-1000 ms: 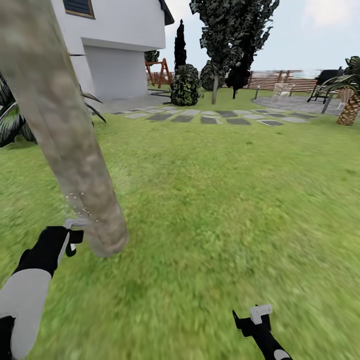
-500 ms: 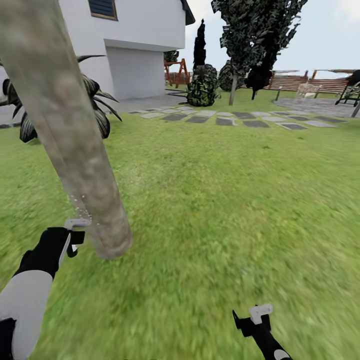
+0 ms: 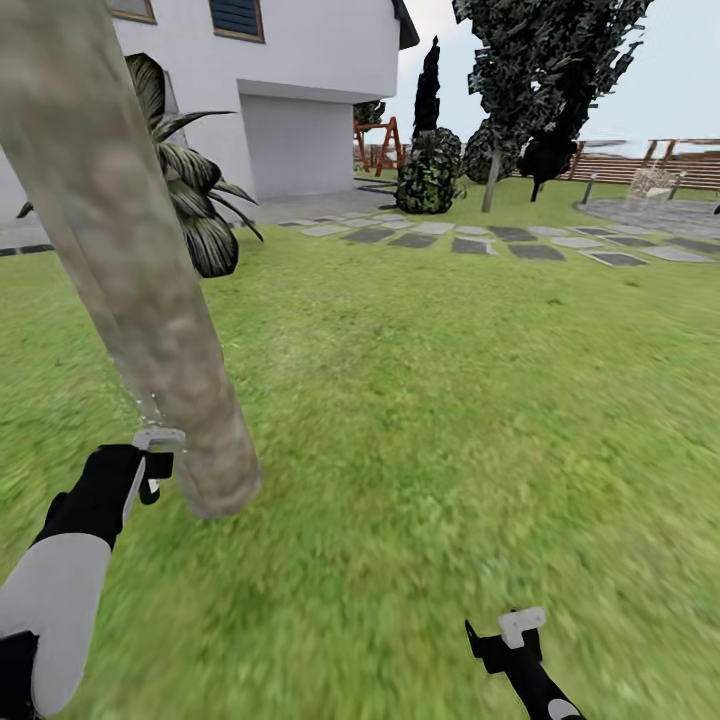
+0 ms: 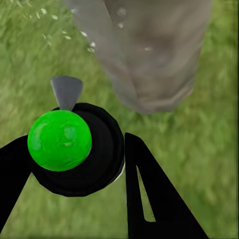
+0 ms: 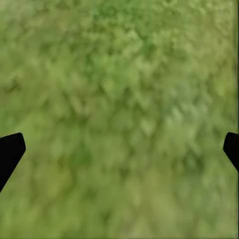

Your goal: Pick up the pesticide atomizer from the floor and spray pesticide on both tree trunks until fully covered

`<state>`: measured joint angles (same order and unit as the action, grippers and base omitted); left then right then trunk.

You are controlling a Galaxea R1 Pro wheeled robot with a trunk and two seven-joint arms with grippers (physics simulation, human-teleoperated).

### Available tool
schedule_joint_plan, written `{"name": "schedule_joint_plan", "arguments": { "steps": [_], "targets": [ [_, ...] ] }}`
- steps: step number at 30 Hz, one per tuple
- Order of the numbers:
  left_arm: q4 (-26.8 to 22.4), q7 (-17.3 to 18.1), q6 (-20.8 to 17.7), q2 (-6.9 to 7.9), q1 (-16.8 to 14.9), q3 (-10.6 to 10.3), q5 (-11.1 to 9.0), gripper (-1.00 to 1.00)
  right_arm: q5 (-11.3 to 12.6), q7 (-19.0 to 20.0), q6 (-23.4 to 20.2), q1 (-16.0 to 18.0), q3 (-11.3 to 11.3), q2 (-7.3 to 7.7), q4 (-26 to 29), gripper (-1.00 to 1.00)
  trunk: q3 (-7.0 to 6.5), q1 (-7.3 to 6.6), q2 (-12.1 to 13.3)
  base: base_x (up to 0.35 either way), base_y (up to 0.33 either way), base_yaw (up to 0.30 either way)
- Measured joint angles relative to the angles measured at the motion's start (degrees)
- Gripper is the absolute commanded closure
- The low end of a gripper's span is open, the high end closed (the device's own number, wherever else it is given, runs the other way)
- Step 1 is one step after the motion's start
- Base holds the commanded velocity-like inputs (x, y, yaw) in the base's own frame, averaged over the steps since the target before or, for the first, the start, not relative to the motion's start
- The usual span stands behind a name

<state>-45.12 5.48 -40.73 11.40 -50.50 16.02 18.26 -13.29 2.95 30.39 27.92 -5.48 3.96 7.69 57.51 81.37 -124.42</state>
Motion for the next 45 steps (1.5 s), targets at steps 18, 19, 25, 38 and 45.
{"name": "schedule_joint_plan", "arguments": {
  "steps": [18, 19, 25, 38, 45],
  "targets": [
    [-1.80, 0.01, -0.37, 0.55, -0.16, 0.28, 0.17, 1.00, 0.00, 0.00, -0.01, 0.00, 0.05, -0.01, -0.01, -1.00, 0.00, 0.02, 0.00, -0.012, -0.244, 0.106],
    [-1.92, 0.07, -0.38, 0.65, -0.16, 0.30, 0.14, 1.00, 0.00, 0.00, -0.02, 0.00, 0.06, -0.01, -0.01, -1.00, 0.00, 0.02, 0.00, 0.010, -0.031, 0.276],
    [-3.36, 0.07, -6.33, 0.74, -4.26, 0.09, 0.28, 1.00, 0.00, 0.00, -0.01, 0.00, 0.02, -0.01, -0.01, -1.00, 0.00, 0.02, 0.00, 0.001, -0.003, 0.250],
    [-3.38, 0.00, -8.53, 0.32, -3.95, -0.42, 0.27, 1.00, 0.00, 0.00, 0.01, 0.00, 0.00, 0.00, 0.00, -1.00, 0.00, 0.00, 0.00, 0.131, -0.171, 0.007],
    [-3.31, 0.00, -8.53, 0.32, -3.95, -0.39, 0.34, 1.00, 0.00, 0.00, 0.01, 0.00, 0.00, 0.00, 0.00, -1.00, 0.00, 0.00, 0.00, 0.166, -0.230, 0.000]
  ]
}}
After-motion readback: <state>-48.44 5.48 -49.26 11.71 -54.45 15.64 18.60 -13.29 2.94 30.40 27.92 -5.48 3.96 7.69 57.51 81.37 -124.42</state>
